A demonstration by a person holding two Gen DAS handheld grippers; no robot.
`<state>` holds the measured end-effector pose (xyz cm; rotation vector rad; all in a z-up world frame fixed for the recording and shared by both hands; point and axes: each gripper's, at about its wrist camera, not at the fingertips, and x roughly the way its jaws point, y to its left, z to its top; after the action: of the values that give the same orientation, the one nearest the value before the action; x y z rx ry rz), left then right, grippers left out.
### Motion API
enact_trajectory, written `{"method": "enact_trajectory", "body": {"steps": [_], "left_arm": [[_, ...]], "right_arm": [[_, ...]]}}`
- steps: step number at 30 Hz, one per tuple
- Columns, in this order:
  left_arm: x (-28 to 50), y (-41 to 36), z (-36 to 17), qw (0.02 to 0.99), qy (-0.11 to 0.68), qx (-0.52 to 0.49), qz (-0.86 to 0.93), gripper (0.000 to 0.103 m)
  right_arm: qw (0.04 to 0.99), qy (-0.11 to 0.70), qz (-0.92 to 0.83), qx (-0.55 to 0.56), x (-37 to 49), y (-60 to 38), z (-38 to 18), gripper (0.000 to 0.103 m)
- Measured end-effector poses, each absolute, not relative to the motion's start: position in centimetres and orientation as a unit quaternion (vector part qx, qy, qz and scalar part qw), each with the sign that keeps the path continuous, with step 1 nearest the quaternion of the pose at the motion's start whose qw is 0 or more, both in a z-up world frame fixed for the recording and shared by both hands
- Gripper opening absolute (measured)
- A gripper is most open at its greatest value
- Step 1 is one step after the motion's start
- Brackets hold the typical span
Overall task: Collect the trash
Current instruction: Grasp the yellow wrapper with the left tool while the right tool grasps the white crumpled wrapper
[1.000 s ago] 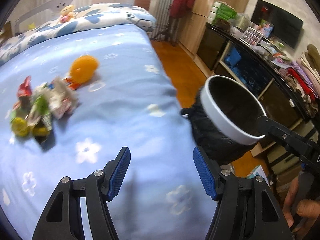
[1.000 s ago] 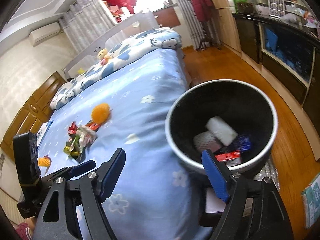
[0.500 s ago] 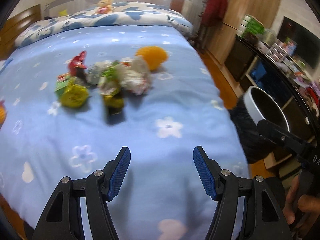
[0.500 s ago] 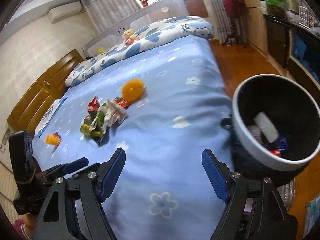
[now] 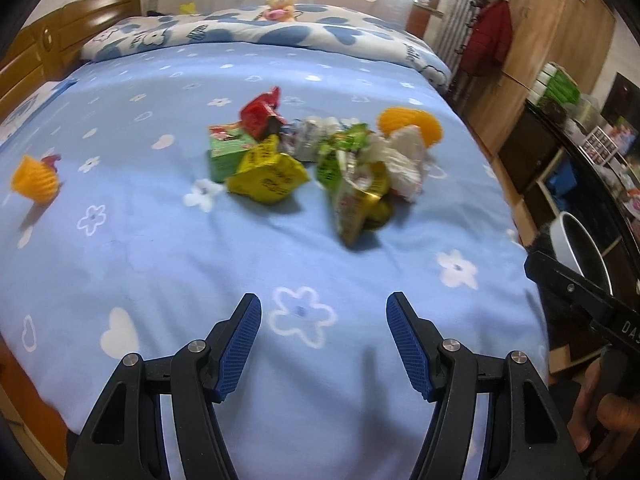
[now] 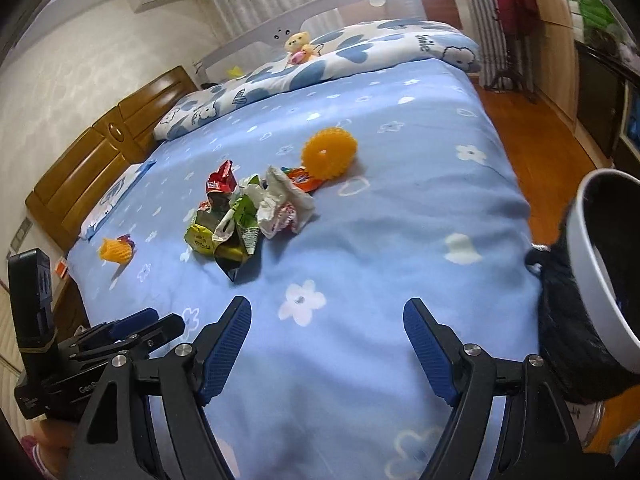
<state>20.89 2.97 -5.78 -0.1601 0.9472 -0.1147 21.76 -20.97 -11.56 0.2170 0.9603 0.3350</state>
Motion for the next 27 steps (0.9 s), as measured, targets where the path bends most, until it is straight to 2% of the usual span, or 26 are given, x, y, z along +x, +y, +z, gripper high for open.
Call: {"method": "enact_trajectory", "body": {"steps": [16,20,27], "left_arm": [[28.8,5.6,-8.4,0.883,0.462,-0.076,-0.037,0.065],[30.6,5.8,-8.6,0.885,0.456,-0.078,-0.040,0.072],[33.6,5.4,-9.2,0.887,0.456,-0.069,-0.040,0.073]], "right_arm": [[0.862,0.465,0.180,0.087,26.8,-17.5,-13.8,0.080],[0.862,0.463,0.186,0.089,28.2,-17.0,-14.1,0.079],[0.858,0.462,0.197,0.105,30.8,-16.2,-14.4,0.079]]}}
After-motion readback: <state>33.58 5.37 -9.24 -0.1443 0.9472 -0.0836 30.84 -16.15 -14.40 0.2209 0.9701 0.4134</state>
